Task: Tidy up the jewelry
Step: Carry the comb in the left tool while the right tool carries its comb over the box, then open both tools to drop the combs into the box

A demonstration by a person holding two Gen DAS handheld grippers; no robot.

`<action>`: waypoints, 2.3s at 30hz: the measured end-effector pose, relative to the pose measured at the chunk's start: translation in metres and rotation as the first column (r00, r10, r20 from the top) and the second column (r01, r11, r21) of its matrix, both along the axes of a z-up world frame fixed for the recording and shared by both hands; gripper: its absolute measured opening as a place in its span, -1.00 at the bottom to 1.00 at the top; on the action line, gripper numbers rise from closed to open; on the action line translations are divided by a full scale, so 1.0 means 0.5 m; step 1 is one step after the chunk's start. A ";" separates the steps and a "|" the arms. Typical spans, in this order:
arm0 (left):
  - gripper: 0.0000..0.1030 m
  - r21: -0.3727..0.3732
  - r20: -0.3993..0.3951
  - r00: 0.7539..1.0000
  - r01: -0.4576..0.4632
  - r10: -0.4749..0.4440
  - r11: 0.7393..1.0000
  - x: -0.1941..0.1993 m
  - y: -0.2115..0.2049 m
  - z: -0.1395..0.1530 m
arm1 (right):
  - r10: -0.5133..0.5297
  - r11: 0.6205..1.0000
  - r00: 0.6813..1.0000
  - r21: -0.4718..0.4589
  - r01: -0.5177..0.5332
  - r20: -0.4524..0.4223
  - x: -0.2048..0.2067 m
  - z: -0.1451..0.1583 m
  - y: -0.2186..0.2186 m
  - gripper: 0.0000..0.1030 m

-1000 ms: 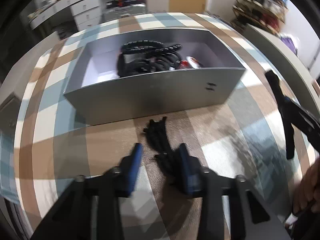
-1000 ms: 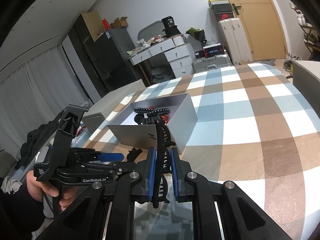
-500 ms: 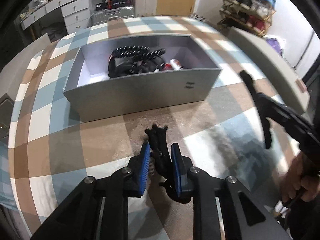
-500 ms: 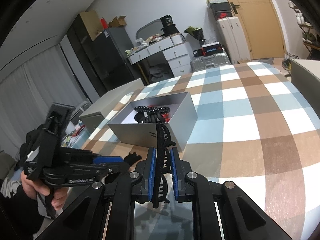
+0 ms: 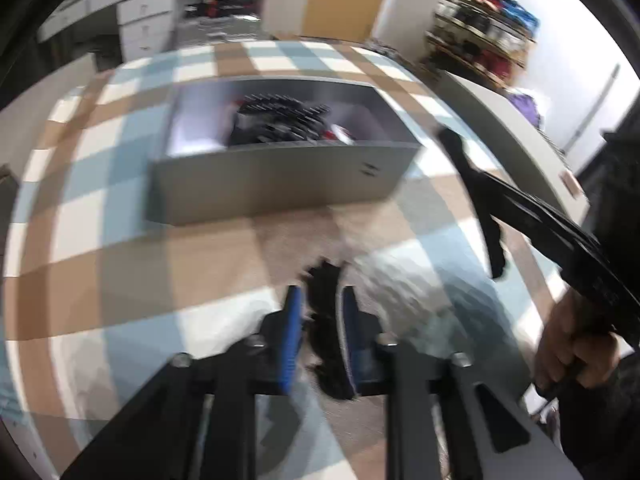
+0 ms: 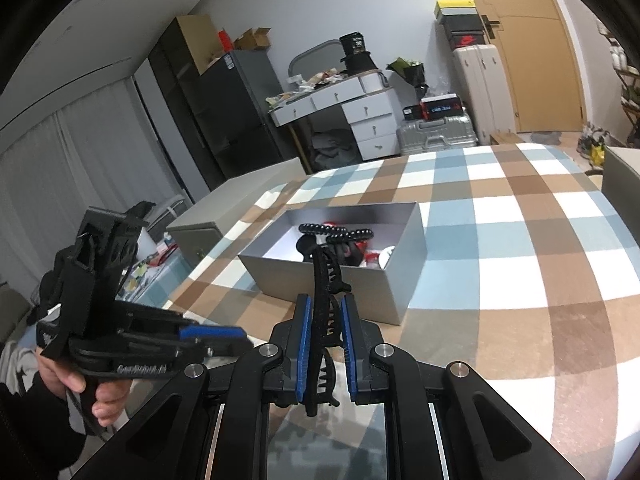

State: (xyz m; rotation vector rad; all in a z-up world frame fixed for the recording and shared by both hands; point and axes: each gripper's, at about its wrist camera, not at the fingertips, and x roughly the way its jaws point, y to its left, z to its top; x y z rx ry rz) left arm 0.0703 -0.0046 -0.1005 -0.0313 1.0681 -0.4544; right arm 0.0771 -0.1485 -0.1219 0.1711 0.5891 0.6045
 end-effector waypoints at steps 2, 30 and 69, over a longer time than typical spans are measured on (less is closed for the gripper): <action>-0.21 -0.004 -0.016 1.000 0.009 -0.009 1.000 0.001 -0.013 -0.014 | -0.001 1.000 1.000 0.003 0.001 -0.009 0.002 -0.004 0.002 -0.73; -0.73 0.095 0.231 0.973 -0.052 0.029 0.994 0.039 0.008 0.107 | 0.022 0.997 1.000 0.070 -0.023 0.012 0.050 0.041 -0.007 -0.73; -0.73 -0.101 0.228 0.969 -0.072 0.094 0.992 0.182 0.026 0.081 | 0.081 0.994 0.995 -0.079 -0.076 0.052 0.213 0.036 0.093 -0.73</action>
